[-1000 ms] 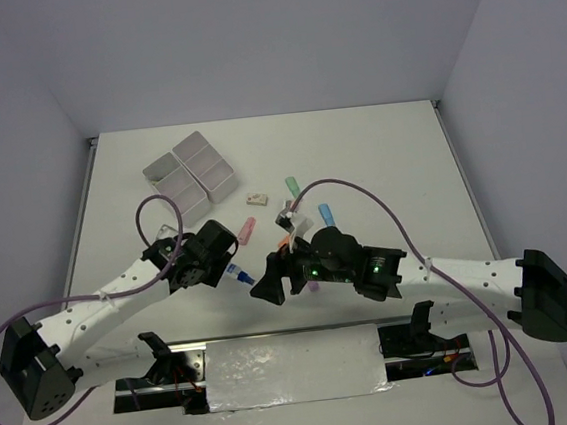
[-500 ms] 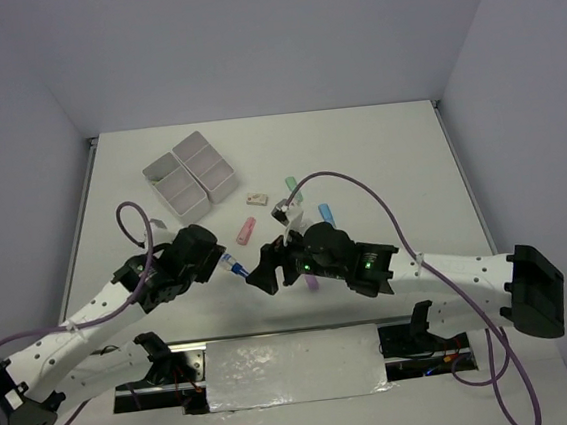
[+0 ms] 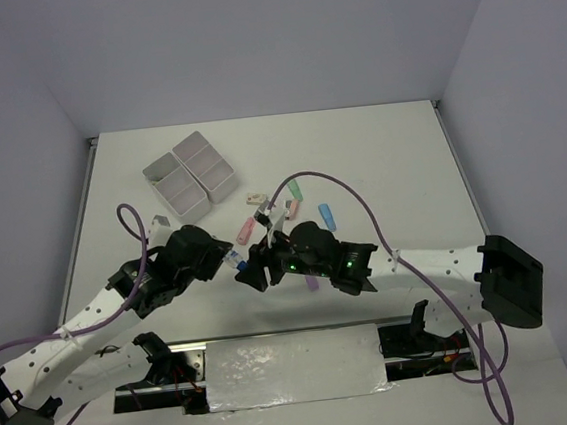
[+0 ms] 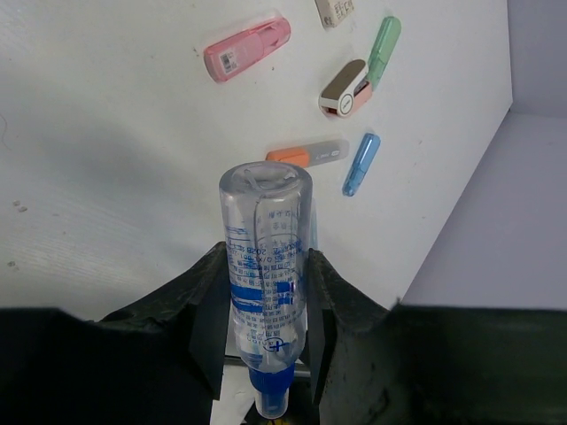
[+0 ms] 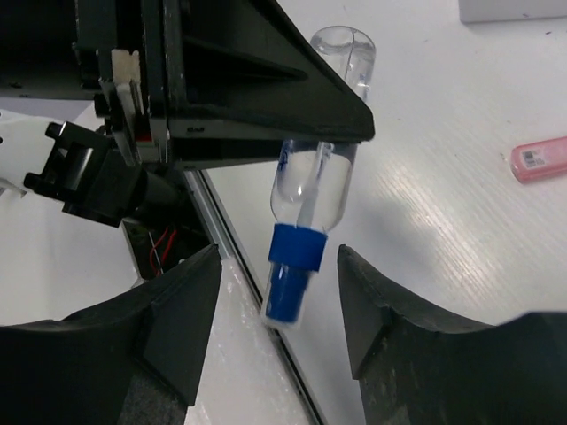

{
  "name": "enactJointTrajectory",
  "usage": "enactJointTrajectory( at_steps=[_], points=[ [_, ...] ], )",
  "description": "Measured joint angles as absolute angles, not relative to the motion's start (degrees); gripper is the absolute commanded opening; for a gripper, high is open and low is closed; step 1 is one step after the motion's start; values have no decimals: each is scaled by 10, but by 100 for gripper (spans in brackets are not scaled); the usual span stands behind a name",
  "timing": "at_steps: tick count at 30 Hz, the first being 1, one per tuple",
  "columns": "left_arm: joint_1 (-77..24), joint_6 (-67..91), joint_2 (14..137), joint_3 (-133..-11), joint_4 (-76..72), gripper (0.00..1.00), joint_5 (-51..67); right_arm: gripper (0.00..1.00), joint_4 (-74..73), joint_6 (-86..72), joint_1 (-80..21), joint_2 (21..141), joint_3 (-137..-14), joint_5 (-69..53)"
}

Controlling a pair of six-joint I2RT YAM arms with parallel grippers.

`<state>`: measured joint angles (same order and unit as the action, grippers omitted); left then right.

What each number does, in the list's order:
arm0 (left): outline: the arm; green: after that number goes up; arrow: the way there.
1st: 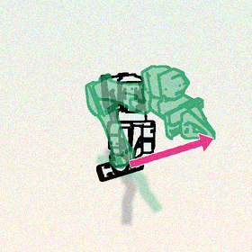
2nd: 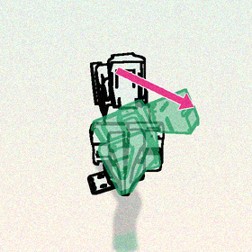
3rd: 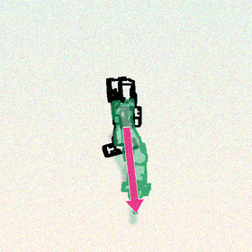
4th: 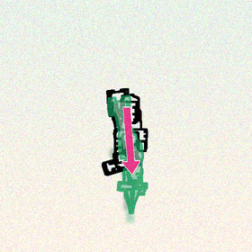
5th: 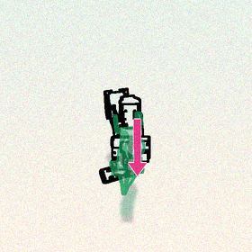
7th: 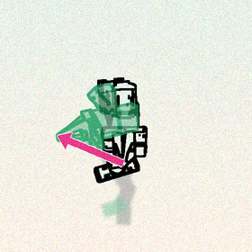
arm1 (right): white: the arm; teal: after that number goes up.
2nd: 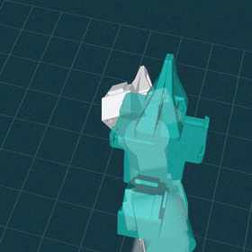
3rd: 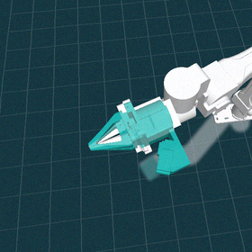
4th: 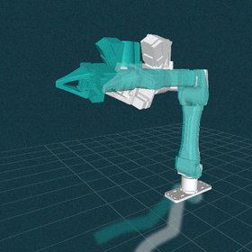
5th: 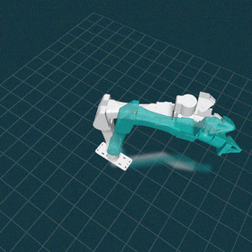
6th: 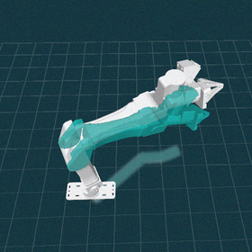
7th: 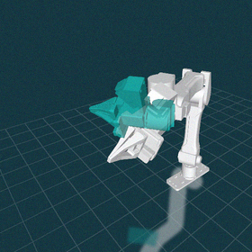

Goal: Sort the stationery into containers
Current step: Pick up the stationery from the center of the board.

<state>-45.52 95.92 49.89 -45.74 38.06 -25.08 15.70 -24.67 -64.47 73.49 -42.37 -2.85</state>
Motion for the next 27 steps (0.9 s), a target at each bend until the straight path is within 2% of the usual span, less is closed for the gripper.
enactJointTrajectory(
  at_steps=[7,9,10,13,14,15,16,18,19,20,23,27],
  points=[
    [-455,951,497,-443,368,0,-244,37,159,-233,-642,799,-453,-40],
    [-455,947,497,-442,371,0,-245,16,158,-228,-642,805,-453,-40],
    [-455,948,496,-442,371,0,-247,0,156,-230,-641,806,-453,-37],
    [-455,946,496,-442,368,0,-249,0,152,-228,-639,808,-458,-37],
    [-455,944,495,-442,366,3,-250,0,152,-228,-639,808,-459,-36],
    [-455,941,493,-440,363,8,-251,0,150,-226,-639,808,-460,-36],
    [-455,937,490,-438,359,22,-251,0,148,-225,-639,808,-462,-36],
    [-455,924,484,-434,351,43,-252,0,141,-219,-635,807,-465,-38],
    [-455,915,481,-432,346,59,-252,0,139,-217,-634,807,-466,-39],
    [-455,898,476,-430,341,81,-252,0,121,-207,-630,805,-474,-48],
    [-456,842,466,-430,324,99,-245,0,57,-177,-611,799,-500,-76],
    [-456,724,469,-466,321,99,-235,0,-62,-124,-589,780,-533,-97]
  ],
)
